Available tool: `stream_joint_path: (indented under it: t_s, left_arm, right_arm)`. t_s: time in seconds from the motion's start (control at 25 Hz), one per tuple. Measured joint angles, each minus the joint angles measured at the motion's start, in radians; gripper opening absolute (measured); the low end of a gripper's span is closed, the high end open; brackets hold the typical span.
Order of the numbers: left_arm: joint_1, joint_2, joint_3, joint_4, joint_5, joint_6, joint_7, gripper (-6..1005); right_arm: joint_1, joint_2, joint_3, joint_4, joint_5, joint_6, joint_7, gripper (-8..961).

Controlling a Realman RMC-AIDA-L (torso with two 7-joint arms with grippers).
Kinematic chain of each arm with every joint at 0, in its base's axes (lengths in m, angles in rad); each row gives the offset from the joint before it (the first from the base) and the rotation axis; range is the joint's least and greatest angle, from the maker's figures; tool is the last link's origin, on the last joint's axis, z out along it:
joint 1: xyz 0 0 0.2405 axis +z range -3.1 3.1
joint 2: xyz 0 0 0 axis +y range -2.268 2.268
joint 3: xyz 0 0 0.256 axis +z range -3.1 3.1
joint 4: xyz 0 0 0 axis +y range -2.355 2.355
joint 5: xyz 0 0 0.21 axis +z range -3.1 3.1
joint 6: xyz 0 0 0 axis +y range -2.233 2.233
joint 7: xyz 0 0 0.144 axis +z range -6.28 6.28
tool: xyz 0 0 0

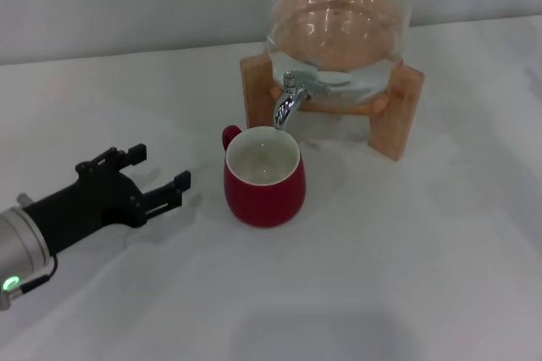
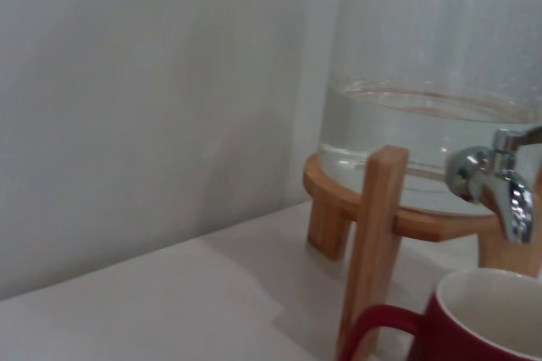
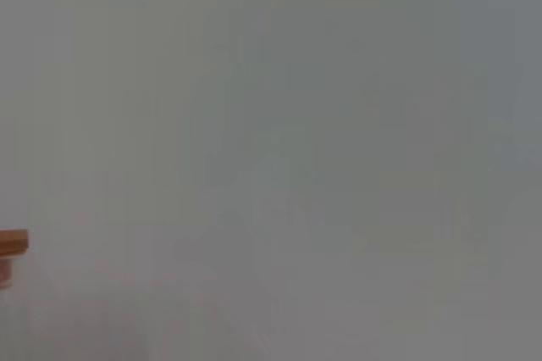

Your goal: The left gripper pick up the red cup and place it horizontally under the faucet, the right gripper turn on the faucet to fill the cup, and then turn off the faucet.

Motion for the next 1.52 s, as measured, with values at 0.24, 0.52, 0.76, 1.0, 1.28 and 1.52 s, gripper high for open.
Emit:
stream_joint_path:
  t_s: [0.24,0.52,0.76,1.0,1.28,1.52]
  left_arm:
    - [0.024,0.001,0.062,0.04,-0.022,-0.013,0.001,857]
    - [-0.01,0.002,0.116,0.03,-0.022,-0.015,0.001,856]
    - [-0.021,0.001,0.145,0.029,-0.022,-0.015,0.002,856]
    - [-0.033,0.0,0.143,0.017,-0.022,-0.004,0.002,856]
    - [-0.104,0.002,0.135,-0.066,-0.032,-0.001,0.012,857]
    - [-0.139,0.002,0.113,-0.106,-0.056,-0.001,0.063,856]
  right_arm:
    - [0.003,0.0,0.0,-0.001,0.0,-0.005,0.0,631]
    - [0.006,0.0,0.0,-0.002,0.002,-0.008,0.0,632]
    - [0.005,0.0,0.0,-0.002,0.006,-0.008,-0.001,631]
    - [0.005,0.0,0.0,-0.002,0.01,-0.007,-0.002,632]
    - [0.0,0.0,0.0,-0.003,0.011,-0.003,-0.002,632]
    - [-0.003,0.0,0.0,-0.005,0.012,-0.002,-0.003,632]
